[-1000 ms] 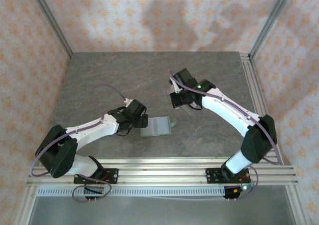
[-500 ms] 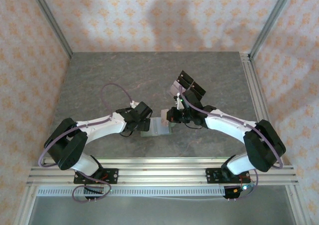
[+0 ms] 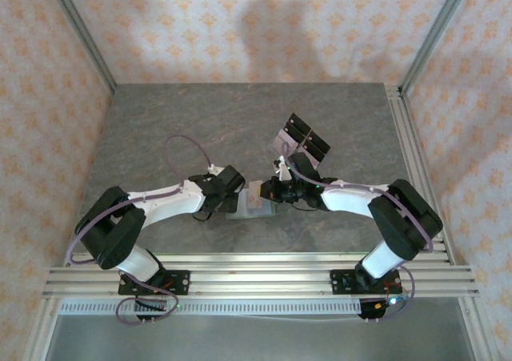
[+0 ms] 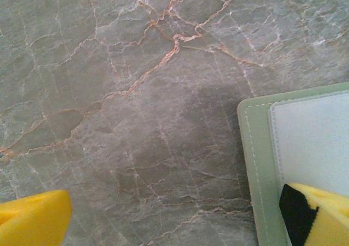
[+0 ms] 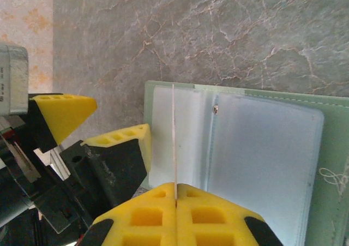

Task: Put the credit cards into the card holder
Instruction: Insert the credit card into the card slot.

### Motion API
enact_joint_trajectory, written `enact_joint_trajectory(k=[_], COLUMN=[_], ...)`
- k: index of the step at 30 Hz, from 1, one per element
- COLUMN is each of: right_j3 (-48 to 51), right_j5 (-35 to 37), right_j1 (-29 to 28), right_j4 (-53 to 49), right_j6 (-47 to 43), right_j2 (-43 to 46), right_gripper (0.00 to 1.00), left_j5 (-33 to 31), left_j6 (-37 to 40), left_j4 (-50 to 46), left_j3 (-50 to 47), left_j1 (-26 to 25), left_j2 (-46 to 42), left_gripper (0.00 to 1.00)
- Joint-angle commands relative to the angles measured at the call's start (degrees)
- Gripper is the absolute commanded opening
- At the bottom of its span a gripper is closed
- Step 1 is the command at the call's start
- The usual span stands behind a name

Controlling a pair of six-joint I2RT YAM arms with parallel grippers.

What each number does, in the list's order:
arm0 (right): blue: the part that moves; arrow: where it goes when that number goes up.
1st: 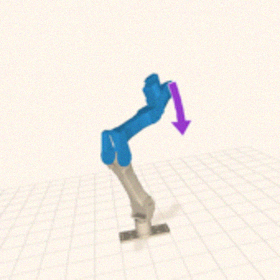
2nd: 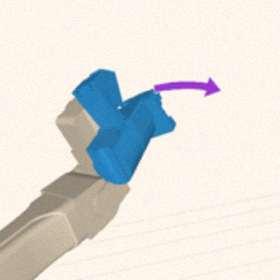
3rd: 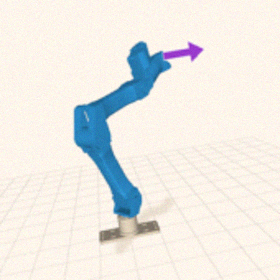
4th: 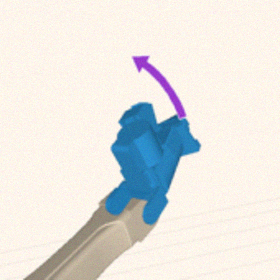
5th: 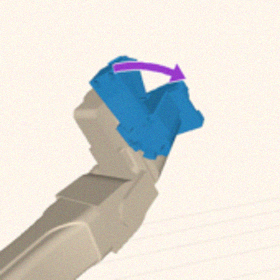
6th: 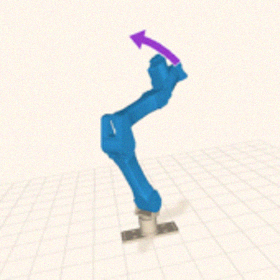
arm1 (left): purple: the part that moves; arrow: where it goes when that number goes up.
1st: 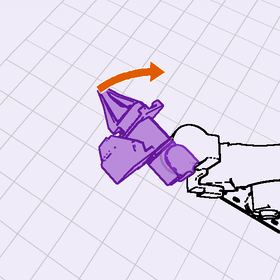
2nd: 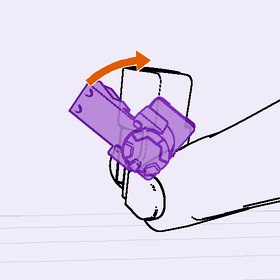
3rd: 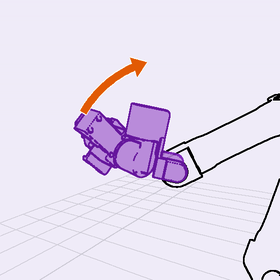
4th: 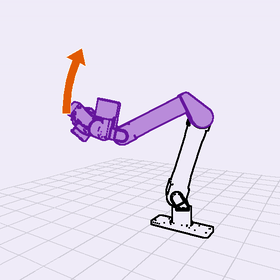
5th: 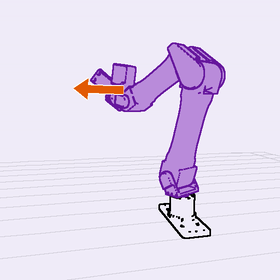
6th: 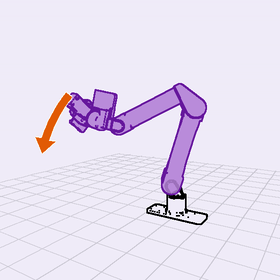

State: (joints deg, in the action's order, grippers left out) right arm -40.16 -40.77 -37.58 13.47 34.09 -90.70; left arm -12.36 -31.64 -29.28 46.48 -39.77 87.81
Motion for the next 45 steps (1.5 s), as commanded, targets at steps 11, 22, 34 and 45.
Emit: enact_joint_trajectory(k=[11,22,34,45], right_j3=[1.93,3.22,3.78,3.60], right_j5=[-3.45,-3.13,-6.62,-10.78], right_j1=[-0.39,0.60,0.90,1.24], right_j4=[8.10,8.04,12.33,18.41], right_j6=[-0.07,-0.29,1.56,4.67], right_j2=[-4.54,-4.18,-7.10,-10.93], right_gripper=[0.00,0.00,0.00,0.00], left_j5=[-2.07,-2.02,-2.08,-2.37], left_j6=[-1.67,-1.61,-1.35,-0.80], left_j4=[-1.86,-1.44,-1.26,-1.66], left_j3=[-1.93,-2.18,-1.64,-0.58], left_j1=[-0.71,-0.75,-0.67,-0.74], left_j2=[0.17,0.42,1.18,1.61], left_gripper=[0.98,0.97,0.97,0.97])
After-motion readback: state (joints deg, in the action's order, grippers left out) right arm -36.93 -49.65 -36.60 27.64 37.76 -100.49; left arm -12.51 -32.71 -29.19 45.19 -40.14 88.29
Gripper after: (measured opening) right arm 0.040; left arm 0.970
